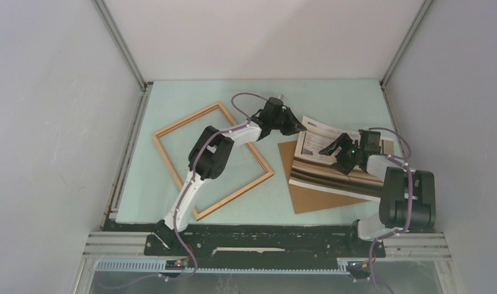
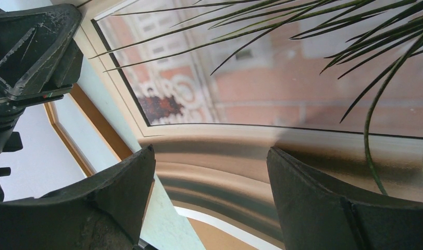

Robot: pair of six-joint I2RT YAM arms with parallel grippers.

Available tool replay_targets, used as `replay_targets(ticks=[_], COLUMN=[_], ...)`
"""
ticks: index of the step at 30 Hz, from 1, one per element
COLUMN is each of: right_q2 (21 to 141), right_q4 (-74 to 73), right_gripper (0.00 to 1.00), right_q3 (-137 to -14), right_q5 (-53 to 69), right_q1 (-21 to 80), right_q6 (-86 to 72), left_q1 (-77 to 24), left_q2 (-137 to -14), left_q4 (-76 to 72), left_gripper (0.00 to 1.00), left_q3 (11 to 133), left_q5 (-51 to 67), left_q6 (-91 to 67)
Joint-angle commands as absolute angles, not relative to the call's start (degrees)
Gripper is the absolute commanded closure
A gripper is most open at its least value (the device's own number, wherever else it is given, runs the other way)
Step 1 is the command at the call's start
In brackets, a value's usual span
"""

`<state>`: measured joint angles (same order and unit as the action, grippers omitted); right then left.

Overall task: Put the photo into the frame
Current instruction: Pick up the photo at the center of the board.

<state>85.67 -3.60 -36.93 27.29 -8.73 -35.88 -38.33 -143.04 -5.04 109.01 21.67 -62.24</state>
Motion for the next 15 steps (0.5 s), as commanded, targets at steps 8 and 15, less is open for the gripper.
replay_targets(ticks=[8,15], right_q2=[86.40,85.73], right_q4=[-5.19,-5.67], right_gripper=[0.13,0.11], right_q3=[-37.25,-37.27], right_q5=[24.56,24.03], right_q1=[-8.35,-8.35], right_q6=[-34.41,-34.18], left_q1=[-38.99,-39.06], left_q2=[-143.75,-142.66], left_q4=[-4.75,-3.21], left_gripper=[0.79,0.88], left_q3=[112.79,113.28], left_q5=[22.58,22.10], left_q6=[-60.50,-58.40])
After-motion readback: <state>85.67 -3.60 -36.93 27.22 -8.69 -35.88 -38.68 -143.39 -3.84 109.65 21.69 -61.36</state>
